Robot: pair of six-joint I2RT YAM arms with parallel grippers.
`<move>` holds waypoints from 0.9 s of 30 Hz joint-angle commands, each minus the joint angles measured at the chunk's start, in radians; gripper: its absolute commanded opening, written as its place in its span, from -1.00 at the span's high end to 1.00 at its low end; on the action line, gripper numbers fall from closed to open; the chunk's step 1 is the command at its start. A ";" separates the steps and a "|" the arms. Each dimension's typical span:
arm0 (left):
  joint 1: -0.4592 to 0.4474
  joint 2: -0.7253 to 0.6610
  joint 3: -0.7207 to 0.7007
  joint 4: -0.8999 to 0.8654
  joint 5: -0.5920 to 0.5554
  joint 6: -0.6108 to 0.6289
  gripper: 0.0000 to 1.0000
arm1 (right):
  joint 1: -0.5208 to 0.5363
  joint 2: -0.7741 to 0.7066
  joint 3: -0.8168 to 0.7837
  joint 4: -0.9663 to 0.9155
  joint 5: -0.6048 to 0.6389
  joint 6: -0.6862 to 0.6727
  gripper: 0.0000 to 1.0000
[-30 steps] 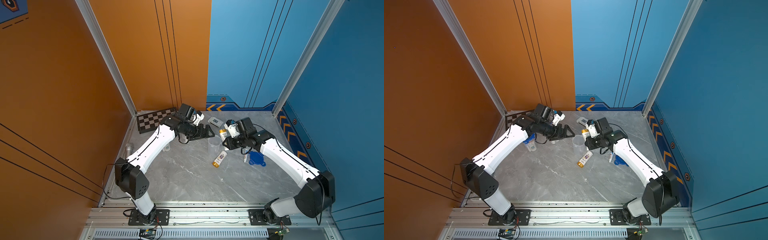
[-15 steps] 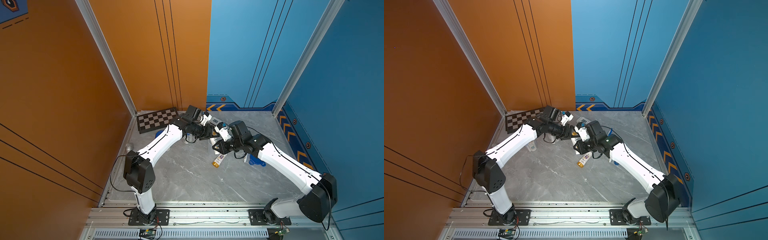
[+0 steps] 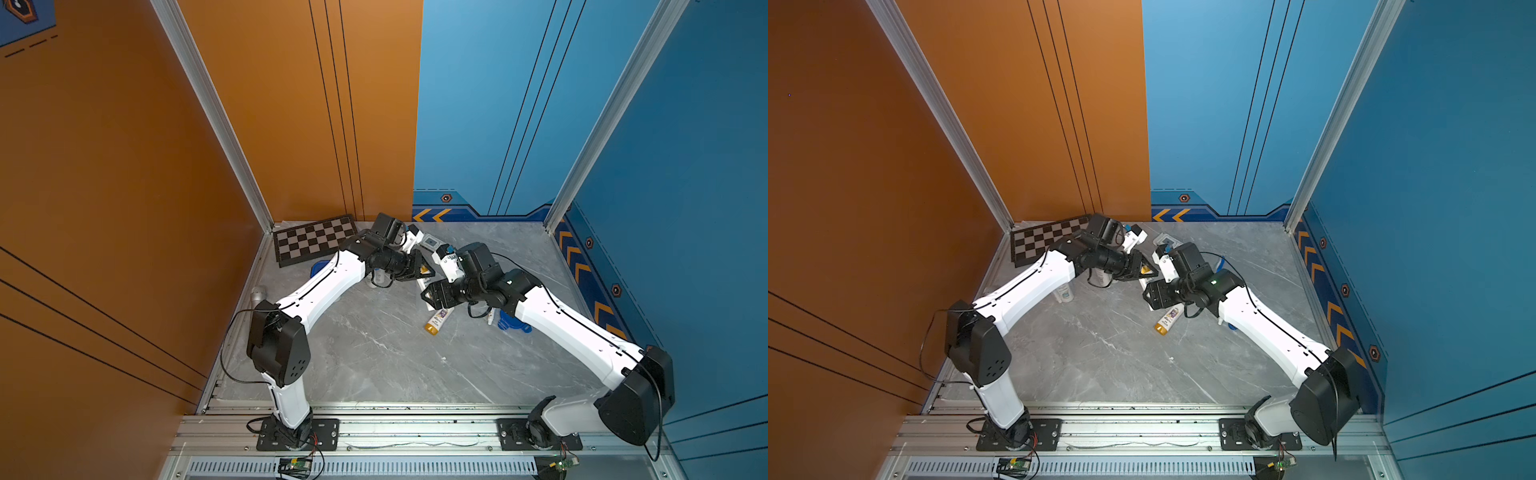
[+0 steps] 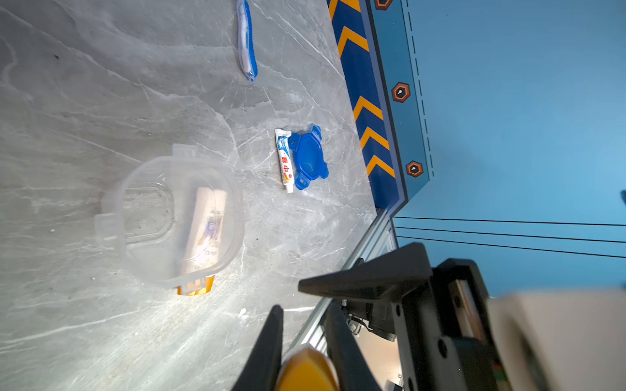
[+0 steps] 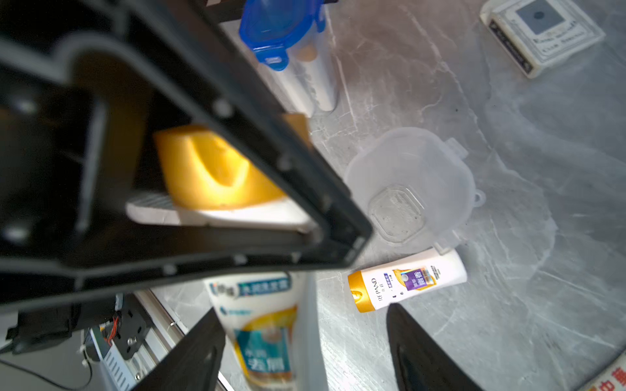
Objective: Pack away toiletry kits
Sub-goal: Place the toiletry item into the container.
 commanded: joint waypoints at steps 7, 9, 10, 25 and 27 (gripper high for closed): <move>-0.056 -0.022 0.078 0.004 -0.444 0.137 1.00 | -0.102 -0.180 -0.275 0.020 0.125 0.309 -0.65; -0.058 -0.018 0.075 0.042 -0.458 0.137 1.00 | -0.123 -0.178 -0.307 0.023 0.119 0.359 -0.65; -0.059 -0.015 0.080 0.055 -0.460 0.140 1.00 | -0.128 -0.172 -0.316 0.023 0.118 0.377 -0.65; -0.114 0.093 0.133 0.160 -0.607 0.243 1.00 | -0.134 0.085 -0.303 0.098 0.086 0.462 -0.65; -0.121 0.105 0.128 0.170 -0.623 0.247 1.00 | -0.136 0.121 -0.293 0.146 0.070 0.485 -0.64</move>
